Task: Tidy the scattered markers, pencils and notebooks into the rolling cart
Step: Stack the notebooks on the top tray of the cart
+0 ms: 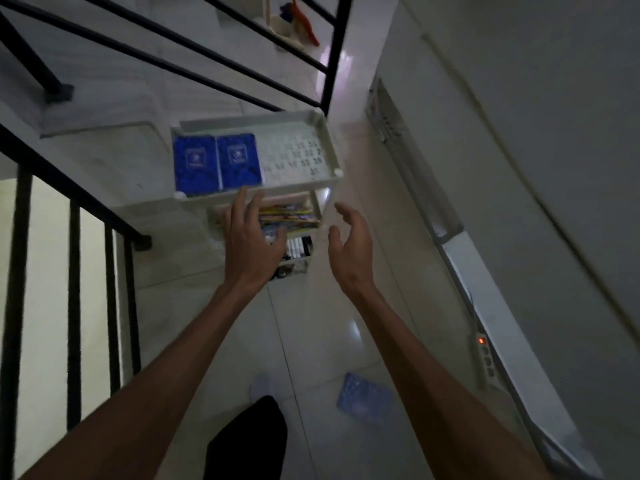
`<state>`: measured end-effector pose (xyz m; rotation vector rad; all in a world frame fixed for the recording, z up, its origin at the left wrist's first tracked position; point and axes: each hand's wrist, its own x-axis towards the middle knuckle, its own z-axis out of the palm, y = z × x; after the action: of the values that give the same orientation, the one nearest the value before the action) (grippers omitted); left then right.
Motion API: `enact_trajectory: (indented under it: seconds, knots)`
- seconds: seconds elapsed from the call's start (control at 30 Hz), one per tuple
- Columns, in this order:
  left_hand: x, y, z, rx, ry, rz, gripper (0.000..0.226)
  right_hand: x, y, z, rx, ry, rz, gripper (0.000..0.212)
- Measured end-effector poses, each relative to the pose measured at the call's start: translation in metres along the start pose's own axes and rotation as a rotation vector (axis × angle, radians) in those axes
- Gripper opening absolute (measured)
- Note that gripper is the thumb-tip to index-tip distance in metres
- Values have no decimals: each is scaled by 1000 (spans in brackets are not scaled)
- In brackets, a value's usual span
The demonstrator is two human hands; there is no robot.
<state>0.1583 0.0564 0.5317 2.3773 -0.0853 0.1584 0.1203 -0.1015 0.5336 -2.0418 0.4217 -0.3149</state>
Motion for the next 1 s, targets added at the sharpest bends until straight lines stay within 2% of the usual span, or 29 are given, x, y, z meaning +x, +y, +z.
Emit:
enact_trajectory:
  seconds: [0.13,0.3,0.43,0.63,0.83,1.0]
  knots:
    - [-81,12,41,-48,-28,-12,61,-67,73,-57,-3,37,109,40]
    - [-177,13,113,-94,-242,-104,61,-151,178,-111,-31,86,258,38]
    - [-250,-13,188,-108,-370,-195,62,-208,275,-127,-64,91,370,37]
    - [-338,-92,316,-87,-483,-294,63,-266,434,-109,-112,62,494,37]
    - [-402,-190,453,-111,-577,-422,61,-302,602,-65,-81,104,624,35]
    - [-439,-265,549,-72,-673,-429,65,-330,719,-24,-53,131,774,48]
